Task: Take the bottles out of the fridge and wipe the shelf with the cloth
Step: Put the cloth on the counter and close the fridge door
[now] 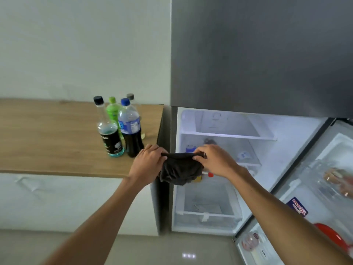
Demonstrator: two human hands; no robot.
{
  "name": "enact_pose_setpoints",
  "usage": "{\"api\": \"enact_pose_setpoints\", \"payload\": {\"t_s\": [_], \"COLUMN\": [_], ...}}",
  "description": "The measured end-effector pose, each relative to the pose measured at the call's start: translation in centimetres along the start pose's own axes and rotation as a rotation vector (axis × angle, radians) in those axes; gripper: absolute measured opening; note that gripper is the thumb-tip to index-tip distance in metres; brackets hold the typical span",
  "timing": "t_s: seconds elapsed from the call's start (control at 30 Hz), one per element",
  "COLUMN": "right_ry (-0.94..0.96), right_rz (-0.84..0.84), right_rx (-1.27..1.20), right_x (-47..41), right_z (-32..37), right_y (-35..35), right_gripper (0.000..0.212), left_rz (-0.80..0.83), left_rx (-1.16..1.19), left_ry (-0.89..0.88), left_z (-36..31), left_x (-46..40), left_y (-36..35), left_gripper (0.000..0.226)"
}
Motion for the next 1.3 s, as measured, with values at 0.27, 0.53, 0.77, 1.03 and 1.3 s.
{"api": "enact_pose_setpoints", "payload": {"t_s": [0.27, 0.53, 0.77, 1.03, 1.3], "right_ry": [0.154, 0.273, 0.272, 0.234, 0.113], "right_rz": [0.032, 0.110, 0.203, 0.273, 0.289], "right_rx": [-0.107, -0.035, -0.132, -0.132, -0.084], "right_x": [-1.5, -7.3, -12.1, -16.4, -22.2], "right_z": [13.1, 22.3, 27.4, 31.3, 34.6], "right_y": [1.1, -2.0, -8.2, -14.0, -20.5], "right_gripper": [0.019, 0.020, 0.016, 0.021, 0.023], "left_rz": [-0.032, -0.037, -0.042, -0.005, 0.118], "left_rx": [0.004, -0.001, -0.051, -0.064, -0.034], "left_ry": [0.209, 0.359, 0.491, 0.596, 0.556], "left_z": [6.4, 15.2, 22.0, 30.2, 39.7], "left_x": [4.7, 7.4, 8.7, 8.9, 5.6], "left_y": [11.7, 16.7, 17.4, 17.3, 15.9], "left_gripper": [0.017, 0.015, 0.014, 0.014, 0.017]}}
Point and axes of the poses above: each hand's wrist, its own x-axis away from the middle knuckle, its own y-axis out of the back of the hand, z = x × y, the point moved 6 cm from there along -x, towards the middle knuckle, and after that the axes turned 1 degree about x, right-handed, at the moved point
